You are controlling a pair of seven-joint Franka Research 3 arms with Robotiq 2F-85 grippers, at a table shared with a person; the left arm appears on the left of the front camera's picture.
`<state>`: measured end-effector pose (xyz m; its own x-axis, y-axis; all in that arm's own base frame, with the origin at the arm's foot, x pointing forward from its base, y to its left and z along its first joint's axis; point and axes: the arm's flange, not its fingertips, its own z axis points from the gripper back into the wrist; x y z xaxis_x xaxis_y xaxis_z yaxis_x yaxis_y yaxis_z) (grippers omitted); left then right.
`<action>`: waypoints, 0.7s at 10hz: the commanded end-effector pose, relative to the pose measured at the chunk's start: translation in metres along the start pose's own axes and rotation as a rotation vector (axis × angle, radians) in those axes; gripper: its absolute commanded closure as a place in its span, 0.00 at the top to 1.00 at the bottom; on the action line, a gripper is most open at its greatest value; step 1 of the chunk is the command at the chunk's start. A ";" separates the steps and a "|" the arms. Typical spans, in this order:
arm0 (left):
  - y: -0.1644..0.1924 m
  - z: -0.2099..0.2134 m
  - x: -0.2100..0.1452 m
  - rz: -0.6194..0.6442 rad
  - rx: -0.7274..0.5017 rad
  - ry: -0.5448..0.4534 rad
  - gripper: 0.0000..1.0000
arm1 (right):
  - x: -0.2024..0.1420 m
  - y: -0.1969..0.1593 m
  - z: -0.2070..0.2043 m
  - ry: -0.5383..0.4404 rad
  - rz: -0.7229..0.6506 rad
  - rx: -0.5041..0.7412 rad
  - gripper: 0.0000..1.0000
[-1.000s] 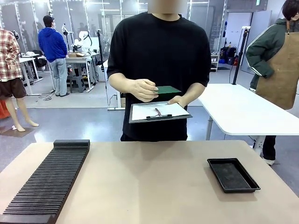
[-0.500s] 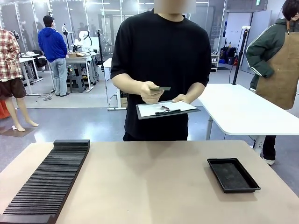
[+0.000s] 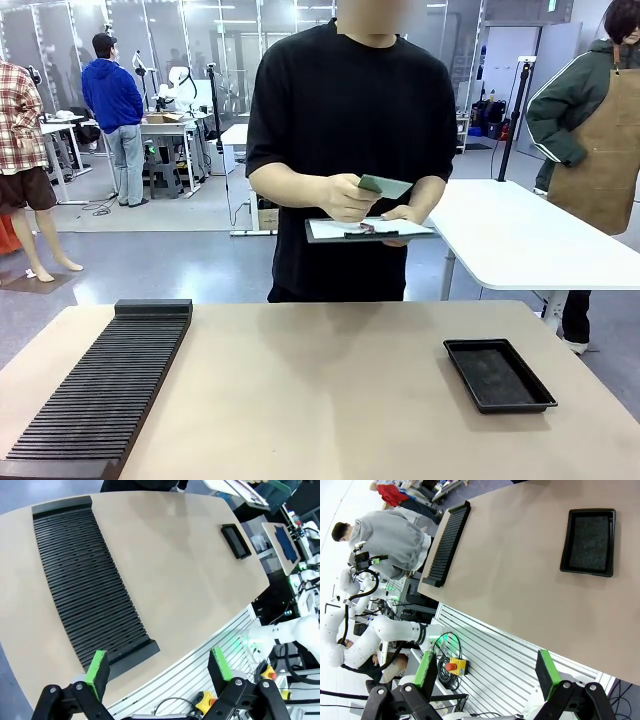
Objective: Inspect the PCB.
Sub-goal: Pick up the Blank PCB that the human is holding.
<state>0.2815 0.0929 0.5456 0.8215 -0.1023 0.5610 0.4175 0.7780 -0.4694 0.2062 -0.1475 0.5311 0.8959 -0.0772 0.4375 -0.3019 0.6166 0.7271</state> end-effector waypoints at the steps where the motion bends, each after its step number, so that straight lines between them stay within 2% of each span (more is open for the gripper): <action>1: 0.000 0.003 0.002 0.014 0.026 0.007 1.00 | 0.000 0.001 0.002 -0.002 0.018 0.014 1.00; 7: 0.000 0.003 0.002 0.014 0.026 0.007 1.00 | 0.000 0.001 0.002 -0.002 0.018 0.014 1.00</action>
<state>0.2816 0.0933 0.5456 0.8218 -0.1003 0.5609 0.4168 0.7771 -0.4716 0.2062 -0.1475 0.5311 0.8959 -0.0772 0.4376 -0.3020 0.6166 0.7270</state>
